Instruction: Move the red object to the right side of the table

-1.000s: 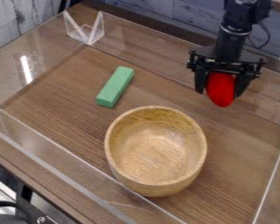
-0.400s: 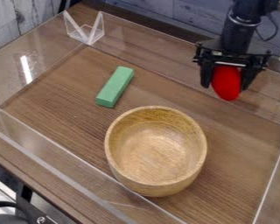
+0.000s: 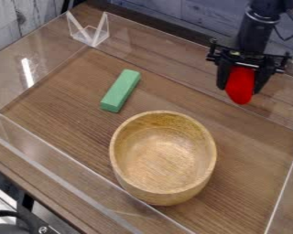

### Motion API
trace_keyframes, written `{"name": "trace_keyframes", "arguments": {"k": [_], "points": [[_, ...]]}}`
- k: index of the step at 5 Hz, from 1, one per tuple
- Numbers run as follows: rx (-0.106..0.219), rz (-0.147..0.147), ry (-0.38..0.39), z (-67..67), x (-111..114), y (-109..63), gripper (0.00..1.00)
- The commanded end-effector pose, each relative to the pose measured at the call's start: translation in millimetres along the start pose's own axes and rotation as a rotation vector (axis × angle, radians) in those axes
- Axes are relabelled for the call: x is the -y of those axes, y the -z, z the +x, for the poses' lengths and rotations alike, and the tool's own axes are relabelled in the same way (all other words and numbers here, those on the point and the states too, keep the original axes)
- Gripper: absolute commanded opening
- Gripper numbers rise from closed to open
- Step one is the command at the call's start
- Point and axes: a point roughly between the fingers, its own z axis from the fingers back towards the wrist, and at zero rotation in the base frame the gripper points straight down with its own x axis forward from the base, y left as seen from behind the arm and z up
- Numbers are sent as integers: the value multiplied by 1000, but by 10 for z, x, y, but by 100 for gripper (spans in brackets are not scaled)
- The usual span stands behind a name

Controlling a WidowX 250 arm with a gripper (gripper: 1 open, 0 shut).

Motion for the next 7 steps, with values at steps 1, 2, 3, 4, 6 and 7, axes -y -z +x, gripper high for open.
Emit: {"name": "trace_keyframes", "arguments": {"k": [1, 2, 3, 4, 6, 7], "points": [[88, -51, 137, -10, 72, -414, 100], [72, -43, 115, -5, -22, -383, 100], [59, -37, 87, -15, -151, -382, 100], [53, -33, 71, -60, -211, -412, 100], [53, -27, 74, -148, -276, -526, 100], [60, -27, 89, -179, -323, -634, 100]]}}
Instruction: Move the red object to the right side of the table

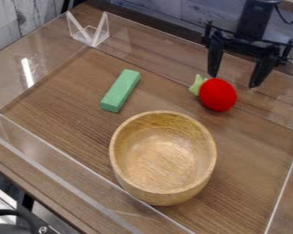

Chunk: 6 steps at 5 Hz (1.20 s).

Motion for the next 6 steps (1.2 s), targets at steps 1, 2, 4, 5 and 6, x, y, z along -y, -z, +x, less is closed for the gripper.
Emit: {"name": "trace_keyframes", "arguments": {"k": [1, 2, 4, 5, 6], "points": [[77, -29, -24, 38, -178, -270, 100], [84, -42, -41, 93, -362, -295, 100], [102, -52, -9, 241, -551, -263, 100], [102, -48, -35, 321, -566, -178, 100], [103, -50, -56, 299, -759, -197, 100]]}}
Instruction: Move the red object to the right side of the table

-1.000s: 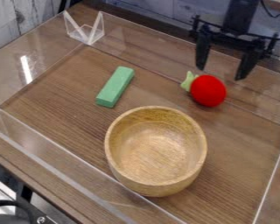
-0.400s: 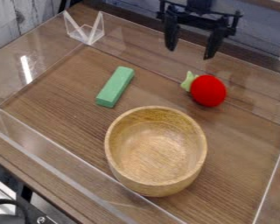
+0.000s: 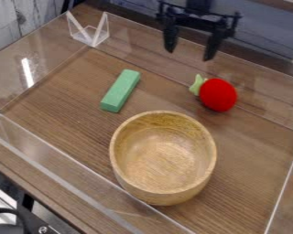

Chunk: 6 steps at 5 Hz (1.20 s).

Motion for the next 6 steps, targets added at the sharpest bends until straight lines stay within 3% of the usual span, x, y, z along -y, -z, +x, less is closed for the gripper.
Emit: {"name": "trace_keyframes", "arguments": {"k": [1, 2, 3, 4, 5, 6], "points": [[99, -29, -37, 55, -369, -333, 100], [120, -26, -124, 137, -635, -284, 100], [120, -18, -171, 167, -742, -169, 100], [123, -19, -201, 269, -779, -187, 0], [125, -19, -234, 365, -811, -205, 100], [127, -6, -236, 366, -833, -120, 100]]}}
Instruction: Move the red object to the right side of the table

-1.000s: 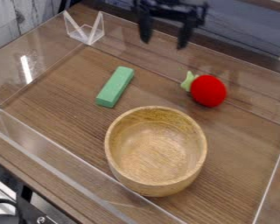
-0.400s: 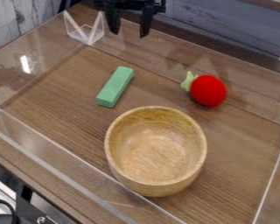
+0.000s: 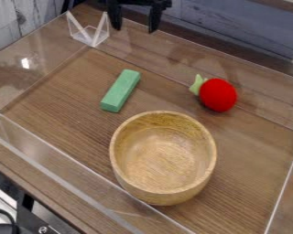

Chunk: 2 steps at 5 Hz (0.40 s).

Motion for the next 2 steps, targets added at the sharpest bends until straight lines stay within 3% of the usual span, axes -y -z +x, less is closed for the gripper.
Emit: {"name": "trace_keyframes", "arguments": {"k": [1, 2], "points": [[47, -3, -6, 46, -57, -50, 100], [54, -10, 17, 149, -87, -57, 100]]}}
